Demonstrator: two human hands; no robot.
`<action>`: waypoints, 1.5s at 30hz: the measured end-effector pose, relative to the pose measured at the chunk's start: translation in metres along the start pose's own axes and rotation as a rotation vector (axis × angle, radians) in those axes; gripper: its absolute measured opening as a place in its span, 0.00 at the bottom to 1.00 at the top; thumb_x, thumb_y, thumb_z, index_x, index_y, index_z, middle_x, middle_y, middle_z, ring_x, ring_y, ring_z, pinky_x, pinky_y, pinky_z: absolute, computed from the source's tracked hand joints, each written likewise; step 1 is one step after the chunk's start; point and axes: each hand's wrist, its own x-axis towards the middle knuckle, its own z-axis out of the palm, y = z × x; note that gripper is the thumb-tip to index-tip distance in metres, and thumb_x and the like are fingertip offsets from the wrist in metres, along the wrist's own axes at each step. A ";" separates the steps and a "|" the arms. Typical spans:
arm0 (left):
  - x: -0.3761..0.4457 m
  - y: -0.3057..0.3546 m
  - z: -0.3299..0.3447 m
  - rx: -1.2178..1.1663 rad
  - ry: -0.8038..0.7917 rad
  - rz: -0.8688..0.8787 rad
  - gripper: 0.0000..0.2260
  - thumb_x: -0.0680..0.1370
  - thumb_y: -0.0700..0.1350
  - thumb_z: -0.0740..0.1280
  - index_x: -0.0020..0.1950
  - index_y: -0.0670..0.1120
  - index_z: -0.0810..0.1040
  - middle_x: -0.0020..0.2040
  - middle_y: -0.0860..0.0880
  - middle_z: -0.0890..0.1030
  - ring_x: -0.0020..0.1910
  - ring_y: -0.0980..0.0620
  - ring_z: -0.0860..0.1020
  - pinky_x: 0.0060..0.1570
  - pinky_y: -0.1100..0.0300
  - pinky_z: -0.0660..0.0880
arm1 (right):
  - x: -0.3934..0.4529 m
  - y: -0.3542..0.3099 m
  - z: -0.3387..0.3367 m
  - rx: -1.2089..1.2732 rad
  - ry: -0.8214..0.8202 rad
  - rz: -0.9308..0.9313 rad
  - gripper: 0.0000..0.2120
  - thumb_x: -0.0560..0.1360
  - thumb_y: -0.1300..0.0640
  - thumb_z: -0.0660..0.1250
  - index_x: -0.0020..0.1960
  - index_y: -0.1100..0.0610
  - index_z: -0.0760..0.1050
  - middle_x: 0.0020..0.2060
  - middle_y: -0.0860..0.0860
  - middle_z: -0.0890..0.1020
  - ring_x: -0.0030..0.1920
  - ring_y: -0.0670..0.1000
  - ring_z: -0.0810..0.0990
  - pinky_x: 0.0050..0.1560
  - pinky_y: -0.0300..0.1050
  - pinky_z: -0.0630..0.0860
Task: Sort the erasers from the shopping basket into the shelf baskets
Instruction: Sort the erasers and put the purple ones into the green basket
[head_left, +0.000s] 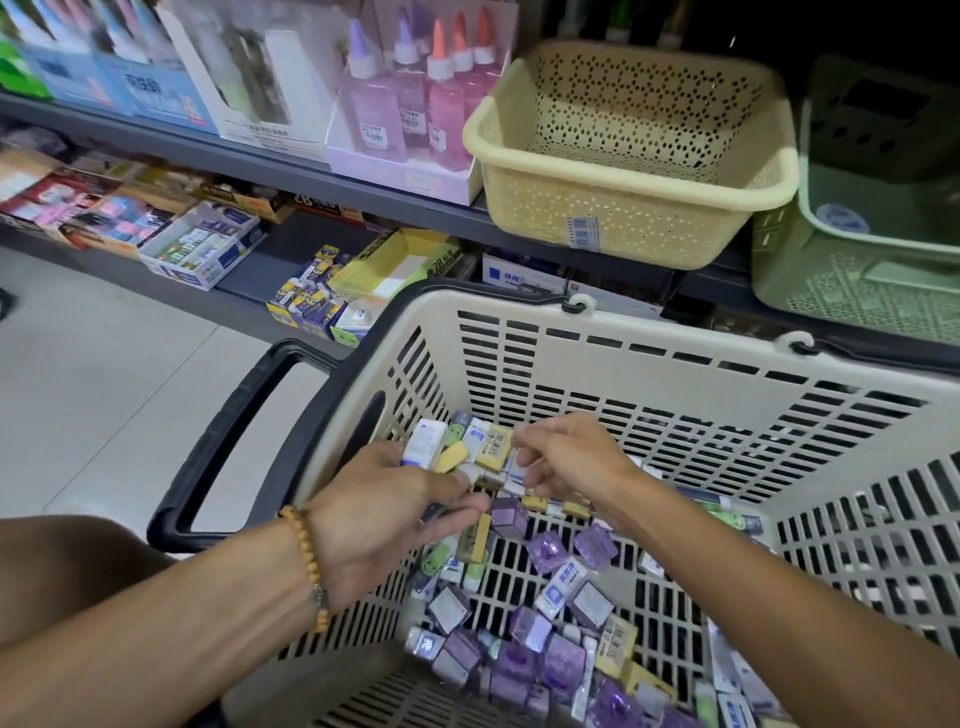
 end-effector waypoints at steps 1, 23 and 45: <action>0.001 0.000 0.001 0.013 0.002 0.007 0.08 0.75 0.29 0.66 0.54 0.33 0.76 0.47 0.37 0.84 0.45 0.43 0.85 0.39 0.58 0.82 | -0.007 -0.001 -0.001 0.010 -0.053 -0.038 0.11 0.78 0.52 0.67 0.50 0.59 0.82 0.40 0.53 0.83 0.33 0.48 0.80 0.33 0.38 0.76; 0.007 0.005 0.013 0.163 0.137 0.055 0.14 0.78 0.43 0.69 0.60 0.38 0.75 0.41 0.45 0.82 0.28 0.51 0.79 0.21 0.63 0.69 | 0.007 0.018 -0.016 0.131 0.156 0.039 0.04 0.73 0.69 0.71 0.44 0.62 0.80 0.37 0.58 0.85 0.34 0.50 0.85 0.34 0.38 0.80; 0.005 0.004 0.023 0.371 -0.083 0.006 0.12 0.78 0.49 0.68 0.39 0.44 0.73 0.29 0.50 0.71 0.22 0.56 0.64 0.18 0.65 0.60 | -0.020 0.007 -0.043 -0.071 0.005 -0.008 0.09 0.78 0.56 0.68 0.47 0.62 0.80 0.29 0.52 0.79 0.25 0.47 0.75 0.27 0.39 0.73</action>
